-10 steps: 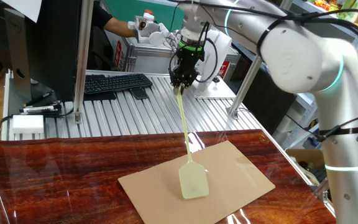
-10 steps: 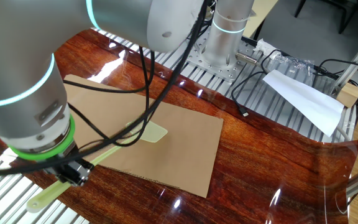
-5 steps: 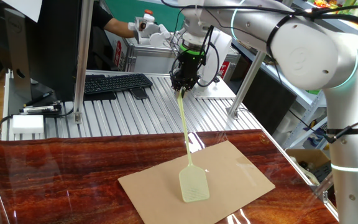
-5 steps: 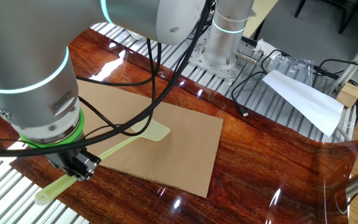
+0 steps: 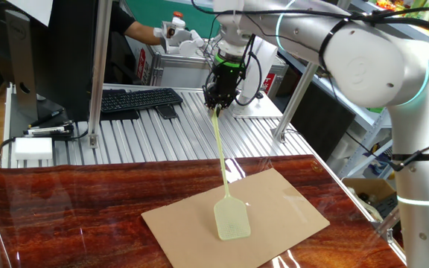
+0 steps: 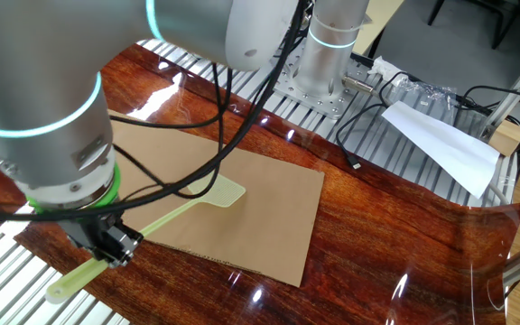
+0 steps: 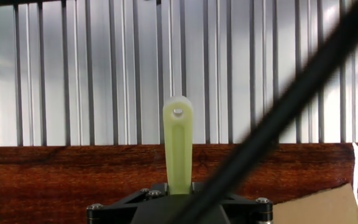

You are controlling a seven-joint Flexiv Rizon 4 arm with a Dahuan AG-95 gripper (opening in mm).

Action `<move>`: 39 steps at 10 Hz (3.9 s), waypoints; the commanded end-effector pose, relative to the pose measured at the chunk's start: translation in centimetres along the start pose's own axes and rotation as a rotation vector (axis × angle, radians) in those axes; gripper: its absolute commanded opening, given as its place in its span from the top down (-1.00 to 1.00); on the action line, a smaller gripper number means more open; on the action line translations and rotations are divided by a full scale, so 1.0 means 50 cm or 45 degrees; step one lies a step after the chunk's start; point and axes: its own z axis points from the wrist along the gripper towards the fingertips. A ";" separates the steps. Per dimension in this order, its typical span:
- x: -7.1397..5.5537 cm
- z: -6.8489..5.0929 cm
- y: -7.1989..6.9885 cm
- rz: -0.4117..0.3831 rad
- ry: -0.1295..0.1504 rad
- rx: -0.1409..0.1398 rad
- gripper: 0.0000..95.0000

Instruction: Swat with a flyswatter

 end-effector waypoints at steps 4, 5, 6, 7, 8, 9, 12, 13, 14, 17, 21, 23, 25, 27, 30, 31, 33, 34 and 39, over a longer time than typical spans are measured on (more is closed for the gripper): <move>-0.005 0.029 0.006 0.004 -0.047 0.002 1.00; -0.007 0.035 0.008 0.007 -0.054 0.002 1.00; -0.009 0.042 0.009 0.009 -0.065 0.002 1.00; -0.011 0.051 0.010 0.012 -0.091 0.005 1.00; -0.014 0.062 0.011 0.018 -0.113 0.003 1.00; -0.016 0.072 0.012 0.021 -0.133 0.005 1.00; -0.024 0.098 0.007 0.027 -0.193 0.005 1.00; -0.027 0.103 0.007 0.031 -0.199 0.001 1.00; -0.027 0.105 0.007 0.034 -0.204 0.002 1.00; -0.030 0.129 0.010 0.052 -0.238 0.001 1.00; -0.037 0.147 0.011 0.061 -0.250 -0.002 1.00; -0.039 0.158 0.011 0.067 -0.264 -0.003 1.00; -0.039 0.172 0.011 0.071 -0.279 -0.005 1.00; -0.039 0.184 0.011 0.071 -0.282 -0.009 1.00; -0.039 0.191 0.010 0.074 -0.286 -0.015 1.00; -0.039 0.195 0.011 0.073 -0.293 -0.016 1.00; -0.039 0.206 0.010 0.075 -0.297 -0.021 1.00; -0.038 0.212 0.010 0.075 -0.298 -0.028 1.00; -0.038 0.229 0.009 0.084 -0.333 -0.042 1.00</move>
